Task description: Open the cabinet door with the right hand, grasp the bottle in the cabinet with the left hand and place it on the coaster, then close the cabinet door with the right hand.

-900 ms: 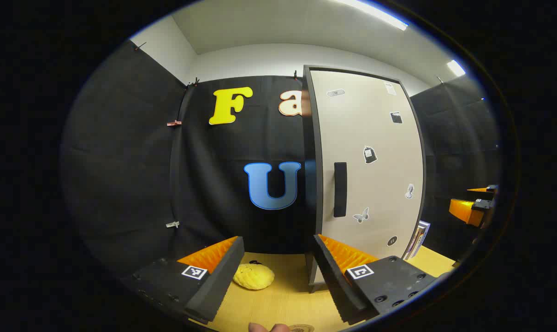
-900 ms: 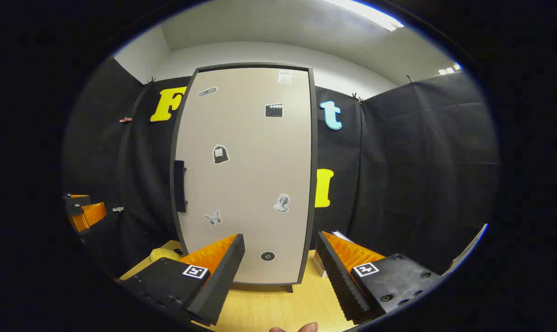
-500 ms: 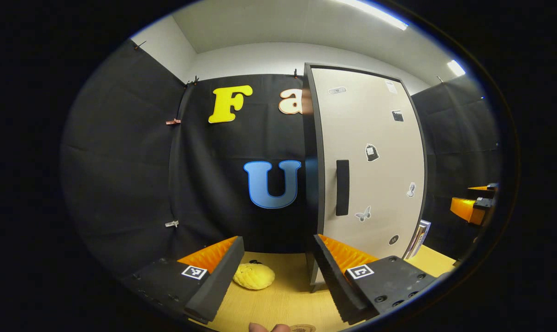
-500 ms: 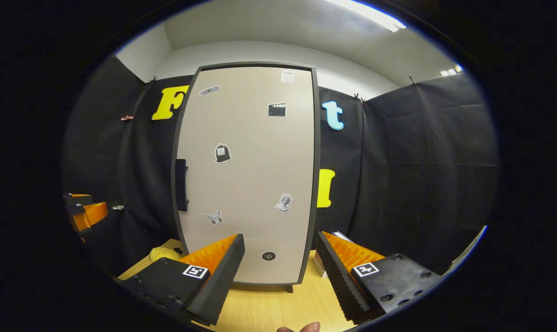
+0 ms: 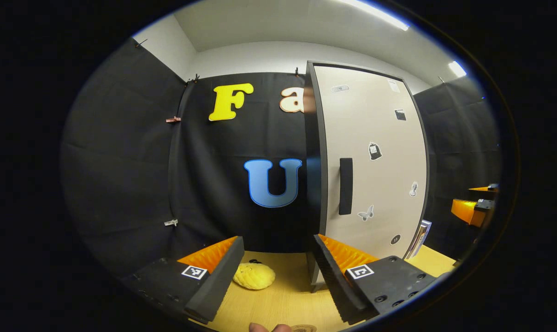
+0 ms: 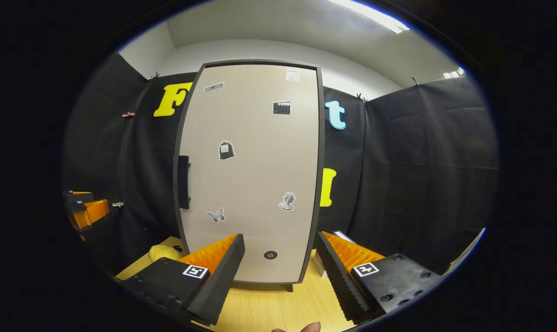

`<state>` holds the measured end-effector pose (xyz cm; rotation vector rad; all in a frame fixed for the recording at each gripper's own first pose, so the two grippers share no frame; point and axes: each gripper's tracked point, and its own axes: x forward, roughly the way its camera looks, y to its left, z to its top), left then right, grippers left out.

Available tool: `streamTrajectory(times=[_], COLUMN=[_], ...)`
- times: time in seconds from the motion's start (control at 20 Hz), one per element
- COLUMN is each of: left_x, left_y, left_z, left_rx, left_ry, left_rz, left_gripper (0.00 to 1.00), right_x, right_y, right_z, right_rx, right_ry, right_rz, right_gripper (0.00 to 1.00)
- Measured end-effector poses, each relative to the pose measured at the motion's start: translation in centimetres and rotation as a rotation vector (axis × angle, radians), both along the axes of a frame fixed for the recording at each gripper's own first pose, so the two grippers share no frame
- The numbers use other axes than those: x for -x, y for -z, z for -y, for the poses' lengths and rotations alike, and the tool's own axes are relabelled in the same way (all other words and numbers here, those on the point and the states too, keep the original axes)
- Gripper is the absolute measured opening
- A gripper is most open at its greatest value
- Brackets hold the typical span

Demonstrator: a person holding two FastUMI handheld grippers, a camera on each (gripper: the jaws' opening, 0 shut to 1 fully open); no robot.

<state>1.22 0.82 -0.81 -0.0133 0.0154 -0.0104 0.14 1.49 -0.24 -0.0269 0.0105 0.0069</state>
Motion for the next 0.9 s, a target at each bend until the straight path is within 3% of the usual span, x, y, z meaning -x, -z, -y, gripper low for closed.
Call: streamTrajectory(times=[0.4,0.9], left_x=[-0.4,-1.0], left_y=[0.0,0.6], left_z=[-1.2,-4.2], left_rx=[-0.010,-0.002], left_ry=[0.015,0.029], left_rz=[0.008,0.003], left_gripper=[0.94,0.95], right_x=[-0.9,-5.5], right_y=[-0.7,-1.8], right_z=[-3.3,-13.8], right_rx=[-0.022,-0.070], right_ry=[-0.030,-0.133], right_rz=[0.001,-0.010], right_gripper=[0.98,0.98])
